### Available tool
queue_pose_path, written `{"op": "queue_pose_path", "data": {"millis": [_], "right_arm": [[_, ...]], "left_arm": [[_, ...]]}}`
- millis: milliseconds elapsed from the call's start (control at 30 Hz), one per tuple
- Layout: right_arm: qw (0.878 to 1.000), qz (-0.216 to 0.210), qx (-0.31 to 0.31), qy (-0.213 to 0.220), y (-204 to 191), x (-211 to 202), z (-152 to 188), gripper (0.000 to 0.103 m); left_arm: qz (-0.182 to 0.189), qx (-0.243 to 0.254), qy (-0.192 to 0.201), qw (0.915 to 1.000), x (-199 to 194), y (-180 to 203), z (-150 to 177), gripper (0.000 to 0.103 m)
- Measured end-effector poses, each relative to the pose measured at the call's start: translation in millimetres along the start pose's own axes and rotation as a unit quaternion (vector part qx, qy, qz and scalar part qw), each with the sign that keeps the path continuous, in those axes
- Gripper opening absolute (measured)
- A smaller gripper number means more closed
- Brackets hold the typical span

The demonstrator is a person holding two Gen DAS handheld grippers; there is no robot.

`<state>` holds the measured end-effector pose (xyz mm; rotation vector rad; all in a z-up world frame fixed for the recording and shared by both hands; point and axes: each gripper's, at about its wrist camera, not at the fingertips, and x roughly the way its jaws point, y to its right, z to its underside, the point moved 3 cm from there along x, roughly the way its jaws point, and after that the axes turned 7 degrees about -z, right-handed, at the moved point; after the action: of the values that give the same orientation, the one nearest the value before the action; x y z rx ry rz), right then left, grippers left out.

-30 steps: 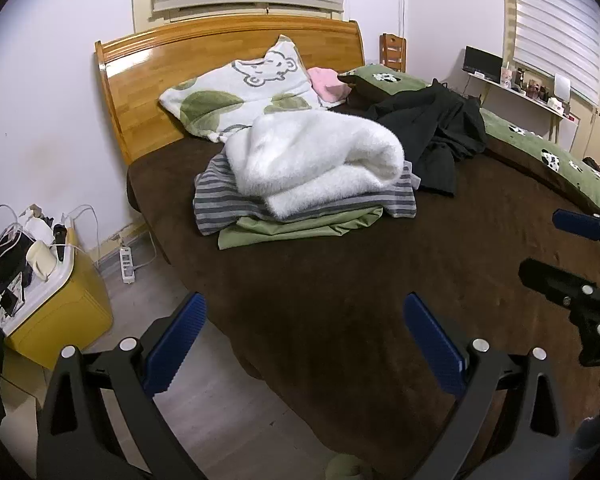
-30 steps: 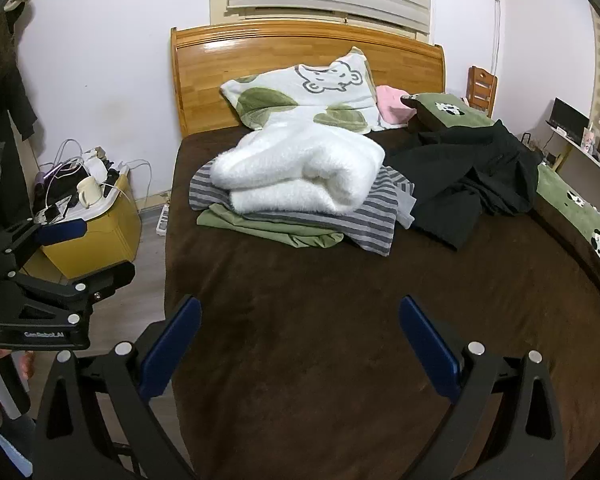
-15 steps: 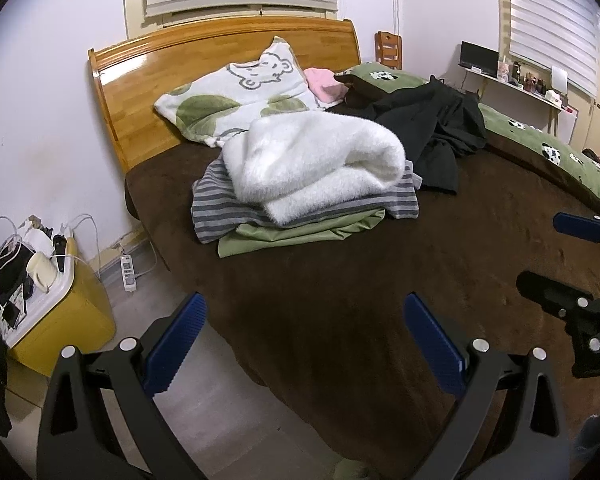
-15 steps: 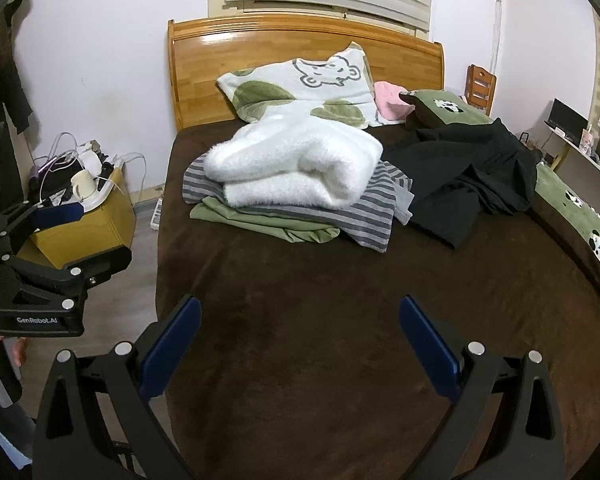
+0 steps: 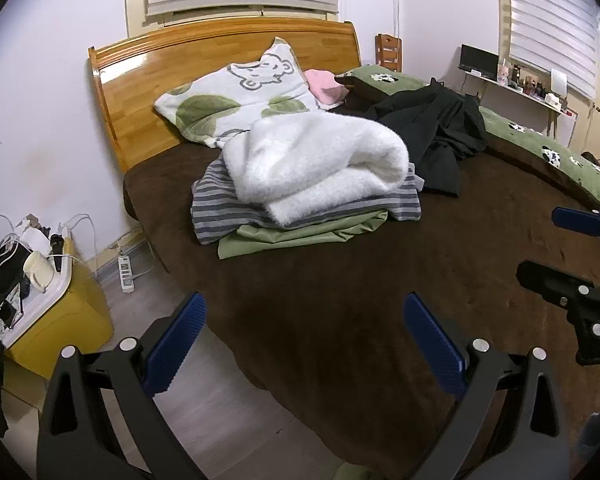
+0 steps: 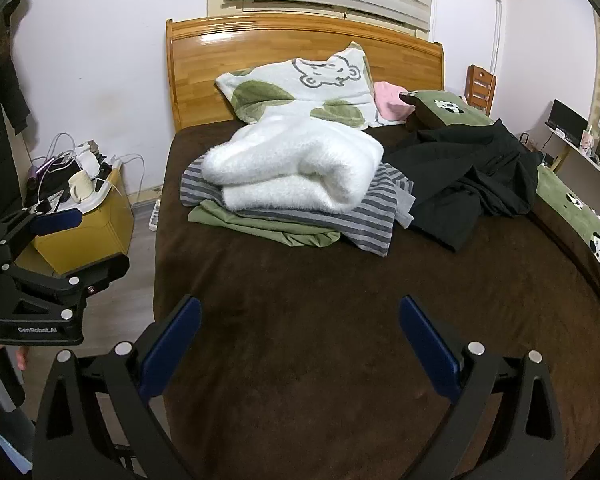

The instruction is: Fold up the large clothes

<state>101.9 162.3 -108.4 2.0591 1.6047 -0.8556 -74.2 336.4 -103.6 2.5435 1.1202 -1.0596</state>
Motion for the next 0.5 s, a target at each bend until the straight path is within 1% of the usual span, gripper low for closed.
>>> {"op": "queue_pose_path", "data": {"millis": [400,500], "right_arm": [[1.000,-0.002,0.001,-0.002,0.1,1.4,0.7,0.097],[1.000,-0.002,0.000,-0.001,0.3,1.3,0.9,0.097]], "left_arm": [[0.001,-0.001,0.003,1.0000,-2.2,-1.0,1.8,0.097],[-0.004,0.001,0.007,1.0000,-3.0,-0.3,1.0,0.097]]}}
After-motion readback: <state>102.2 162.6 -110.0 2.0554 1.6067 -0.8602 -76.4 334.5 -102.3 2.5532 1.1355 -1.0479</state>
